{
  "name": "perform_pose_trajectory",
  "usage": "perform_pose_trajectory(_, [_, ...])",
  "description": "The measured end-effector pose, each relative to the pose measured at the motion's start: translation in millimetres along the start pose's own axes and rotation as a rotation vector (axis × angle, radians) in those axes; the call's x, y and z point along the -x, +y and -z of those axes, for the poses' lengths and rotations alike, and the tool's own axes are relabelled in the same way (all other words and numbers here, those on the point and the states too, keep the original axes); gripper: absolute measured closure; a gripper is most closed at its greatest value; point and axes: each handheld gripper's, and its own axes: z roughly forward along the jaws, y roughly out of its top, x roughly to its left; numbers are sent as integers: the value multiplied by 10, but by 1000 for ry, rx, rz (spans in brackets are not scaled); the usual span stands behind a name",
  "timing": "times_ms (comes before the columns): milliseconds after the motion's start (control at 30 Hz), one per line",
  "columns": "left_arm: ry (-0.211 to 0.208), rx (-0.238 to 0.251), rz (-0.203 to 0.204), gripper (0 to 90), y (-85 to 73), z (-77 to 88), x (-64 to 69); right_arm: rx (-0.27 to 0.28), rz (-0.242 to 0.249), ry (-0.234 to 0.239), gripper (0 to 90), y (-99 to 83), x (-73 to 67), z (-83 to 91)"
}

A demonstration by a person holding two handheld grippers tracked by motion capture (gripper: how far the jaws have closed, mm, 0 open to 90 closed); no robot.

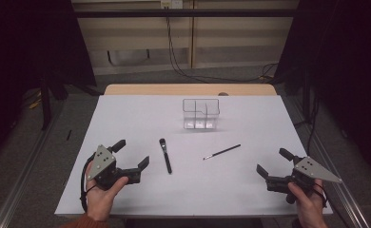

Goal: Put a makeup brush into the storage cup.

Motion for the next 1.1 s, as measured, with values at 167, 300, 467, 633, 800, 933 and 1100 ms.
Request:
perform_pose_trajectory(167, [-7,7,-4,40,85,-77,-15,0,-2,-1,0,5,-9,-4])
perform_pose_trajectory(300, [-2,9,-11,49,97,-143,-22,0,-1,8,0,6,-15,0])
perform_pose_trajectory(467, [8,20,-23,58,137,-199,-18,-3,4,15,0,8,-22,-3])
perform_pose_trajectory(633, [1,27,-34,53,190,-289,-14,-2,6,20,0,13,-31,-9])
perform_pose_trajectory(800, [-14,20,-62,38,222,-405,-3,-6,7,25,0,12,-27,-16])
perform_pose_trajectory(933, [-20,15,-39,38,258,-503,15,-6,6,25,0,13,-28,-19])
perform_pose_trajectory(1100, [-19,14,-22,37,303,-624,12,-5,9,25,0,13,-31,-11])
